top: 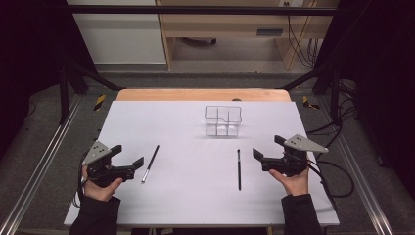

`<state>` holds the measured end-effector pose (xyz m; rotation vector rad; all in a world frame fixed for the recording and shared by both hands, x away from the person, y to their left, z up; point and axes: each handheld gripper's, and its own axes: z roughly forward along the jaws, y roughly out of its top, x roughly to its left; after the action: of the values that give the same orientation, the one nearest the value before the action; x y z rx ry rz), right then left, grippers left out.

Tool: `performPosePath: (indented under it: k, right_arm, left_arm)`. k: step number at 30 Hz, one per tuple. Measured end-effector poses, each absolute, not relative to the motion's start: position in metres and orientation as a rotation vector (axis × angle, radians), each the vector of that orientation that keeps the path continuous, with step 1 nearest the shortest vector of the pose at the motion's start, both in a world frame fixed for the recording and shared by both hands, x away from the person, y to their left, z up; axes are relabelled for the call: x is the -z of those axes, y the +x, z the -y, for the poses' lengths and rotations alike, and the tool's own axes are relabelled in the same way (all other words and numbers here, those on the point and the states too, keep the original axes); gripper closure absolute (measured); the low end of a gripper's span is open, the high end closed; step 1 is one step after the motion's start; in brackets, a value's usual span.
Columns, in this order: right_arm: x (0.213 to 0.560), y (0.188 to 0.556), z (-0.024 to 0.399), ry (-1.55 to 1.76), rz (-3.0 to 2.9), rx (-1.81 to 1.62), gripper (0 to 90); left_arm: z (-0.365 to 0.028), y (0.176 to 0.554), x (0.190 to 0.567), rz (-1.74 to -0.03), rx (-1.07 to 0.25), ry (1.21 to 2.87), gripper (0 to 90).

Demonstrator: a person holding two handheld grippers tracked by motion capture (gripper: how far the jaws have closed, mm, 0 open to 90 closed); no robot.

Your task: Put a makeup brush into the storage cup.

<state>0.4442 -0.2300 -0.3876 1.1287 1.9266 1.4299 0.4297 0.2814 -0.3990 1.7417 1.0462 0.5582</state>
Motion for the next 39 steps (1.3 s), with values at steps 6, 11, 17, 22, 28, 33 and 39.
performPosePath:
  k: [6,11,17,22,28,33,39]
  right_arm:
    - [0.389,0.445,0.232,1.145,-1.936,-1.413,6.6]
    - [0.39,0.446,0.231,1.146,-1.959,-1.401,6.4]
    - [0.39,0.447,0.23,1.167,-1.958,-1.394,6.6]
    - [0.39,0.448,0.225,1.181,-1.965,-1.361,7.3]
    - [0.391,0.451,0.218,1.187,-1.992,-1.33,7.7]
    - [0.392,0.453,0.209,1.191,-2.007,-1.305,8.3]
    - [0.396,0.458,0.199,1.203,-2.034,-1.287,8.5]
  left_arm:
    - [-0.28,0.43,0.402,-1.052,-0.559,1.744,4.1]
    - [-0.28,0.43,0.405,-1.054,-0.55,1.747,4.4]
    - [-0.28,0.431,0.406,-1.055,-0.553,1.75,4.6]
    - [-0.28,0.431,0.408,-1.057,-0.548,1.754,4.7]
    - [-0.278,0.432,0.409,-1.058,-0.546,1.761,4.8]
    - [-0.278,0.432,0.41,-1.06,-0.552,1.764,4.9]
    - [-0.278,0.432,0.411,-1.062,-0.554,1.767,5.0]
